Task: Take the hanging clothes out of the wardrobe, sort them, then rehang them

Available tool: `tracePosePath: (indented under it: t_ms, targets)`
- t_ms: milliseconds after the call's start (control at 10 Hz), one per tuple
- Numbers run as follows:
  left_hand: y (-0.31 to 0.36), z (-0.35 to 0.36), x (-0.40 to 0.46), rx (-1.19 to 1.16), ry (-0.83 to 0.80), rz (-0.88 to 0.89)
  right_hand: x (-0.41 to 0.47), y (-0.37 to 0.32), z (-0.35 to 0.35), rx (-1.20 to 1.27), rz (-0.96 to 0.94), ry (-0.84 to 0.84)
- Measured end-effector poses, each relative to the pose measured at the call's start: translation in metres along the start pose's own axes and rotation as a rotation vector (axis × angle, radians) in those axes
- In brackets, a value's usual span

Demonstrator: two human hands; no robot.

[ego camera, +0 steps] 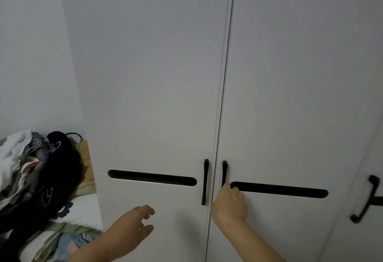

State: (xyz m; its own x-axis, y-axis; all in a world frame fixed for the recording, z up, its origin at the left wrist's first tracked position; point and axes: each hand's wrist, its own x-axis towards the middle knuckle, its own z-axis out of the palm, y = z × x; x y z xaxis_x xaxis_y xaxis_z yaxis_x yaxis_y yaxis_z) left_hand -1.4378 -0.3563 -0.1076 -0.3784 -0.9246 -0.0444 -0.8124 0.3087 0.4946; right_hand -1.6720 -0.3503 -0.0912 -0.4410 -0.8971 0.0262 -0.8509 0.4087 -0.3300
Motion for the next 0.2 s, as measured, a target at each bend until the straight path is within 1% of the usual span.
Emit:
tracePosePath:
  t_ms: [100,200]
  targets:
    - [-0.005,-0.010,-0.016,0.012,0.001,0.037,-0.026,0.001,0.000,-0.098,-0.092,-0.010]
    - [-0.007,-0.023,-0.035,0.032,-0.028,0.042,-0.055,-0.005,0.006,-0.145,-0.225,-0.024]
